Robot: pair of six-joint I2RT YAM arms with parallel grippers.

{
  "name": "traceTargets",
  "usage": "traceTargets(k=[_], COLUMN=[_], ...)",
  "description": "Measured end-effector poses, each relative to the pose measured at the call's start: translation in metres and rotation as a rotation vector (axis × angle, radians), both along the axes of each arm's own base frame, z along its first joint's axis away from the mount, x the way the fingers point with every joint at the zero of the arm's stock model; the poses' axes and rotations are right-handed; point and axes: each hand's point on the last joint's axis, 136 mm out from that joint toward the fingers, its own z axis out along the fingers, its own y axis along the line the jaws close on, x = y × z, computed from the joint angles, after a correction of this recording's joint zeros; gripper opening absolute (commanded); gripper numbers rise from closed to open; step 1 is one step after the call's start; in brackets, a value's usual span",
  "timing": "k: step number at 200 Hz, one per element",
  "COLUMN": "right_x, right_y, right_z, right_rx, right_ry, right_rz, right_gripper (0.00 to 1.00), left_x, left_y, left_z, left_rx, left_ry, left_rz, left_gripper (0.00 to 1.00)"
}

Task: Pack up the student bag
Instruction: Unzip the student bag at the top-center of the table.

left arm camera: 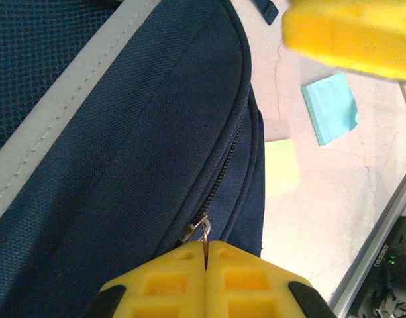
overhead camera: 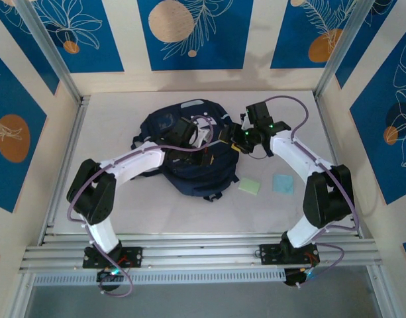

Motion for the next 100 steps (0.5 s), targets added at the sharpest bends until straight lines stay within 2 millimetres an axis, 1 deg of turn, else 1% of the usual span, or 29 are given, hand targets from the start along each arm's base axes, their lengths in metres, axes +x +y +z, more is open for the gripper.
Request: traceTargets(k=[17,40,51,53,56,64,74,84,100], right_x=[-0.004,-0.004,-0.003,-0.003,-0.002,-0.001,0.001,0.002,0.007], right_y=[0.004,0.013,0.015,0.015,0.016,0.017,0.017,0.015,0.018], right_z=[-0.010,-0.022,-0.029,-0.030,-0.032,-0.037,-0.046,-0.054,-0.056], right_rx=[0.026,0.043,0.048,0.049,0.051,0.051,0.039,0.026,0.036], right_ry=[0.040,0.075,0.097,0.099,0.106,0.118,0.136,0.151,0.146], right_rz=[-0.008,-0.013,-0.021,-0.022,-0.025,-0.030,-0.043,-0.060,-0.071], right_gripper=[0.61,0.61,0.58,0.56,0.49,0.24,0.00,0.00,0.00], left_x=[0.001,-0.002,-0.002,-0.002,-0.002,-0.003,-0.003,-0.002,-0.002], left_y=[-0.001,-0.001,-0.001,-0.001,-0.001,-0.001,0.001,0.003,0.008], left_z=[-0.001,-0.005,-0.007,-0.007,-0.008,-0.009,-0.011,-0.014,-0.021], left_rx=[-0.009,-0.013,-0.013,-0.013,-0.012,-0.010,-0.004,0.007,0.029], left_ry=[0.000,0.009,0.012,0.012,0.013,0.014,0.015,0.013,0.013], left_rz=[0.006,0.009,0.012,0.012,0.013,0.015,0.020,0.029,0.043], left_gripper=[0.00,0.00,0.00,0.00,0.00,0.00,0.00,0.00,0.00])
